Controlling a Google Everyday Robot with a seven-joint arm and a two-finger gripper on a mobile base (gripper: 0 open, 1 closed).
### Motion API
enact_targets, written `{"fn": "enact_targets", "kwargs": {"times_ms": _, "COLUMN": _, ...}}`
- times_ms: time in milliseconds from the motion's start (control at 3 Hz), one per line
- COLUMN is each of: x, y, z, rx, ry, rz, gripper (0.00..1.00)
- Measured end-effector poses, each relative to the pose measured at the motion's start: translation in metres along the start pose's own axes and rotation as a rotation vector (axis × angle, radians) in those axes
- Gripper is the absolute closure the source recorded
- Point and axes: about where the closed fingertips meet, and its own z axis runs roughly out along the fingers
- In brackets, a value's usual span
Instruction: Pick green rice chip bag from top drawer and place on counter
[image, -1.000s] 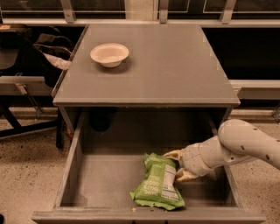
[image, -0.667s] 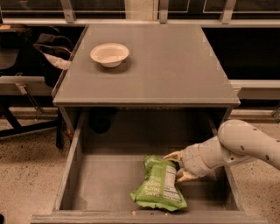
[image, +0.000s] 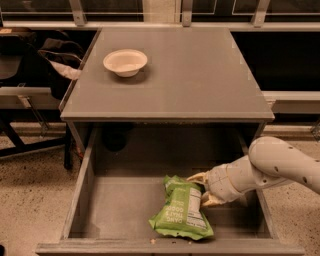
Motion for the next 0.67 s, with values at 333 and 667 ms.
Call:
{"fn": "enact_targets", "kwargs": {"times_ms": 333, "x": -0.008, "y": -0.011, "z": -0.006, "rx": -0.014, "ry": -0.015, "rz": 0.014, "gripper": 1.0}}
{"fn": "enact_targets", "kwargs": {"times_ms": 667, "x": -0.024, "y": -0.025, "z": -0.024, "rx": -0.008, "ry": -0.002, "rz": 0.002, "gripper": 1.0}}
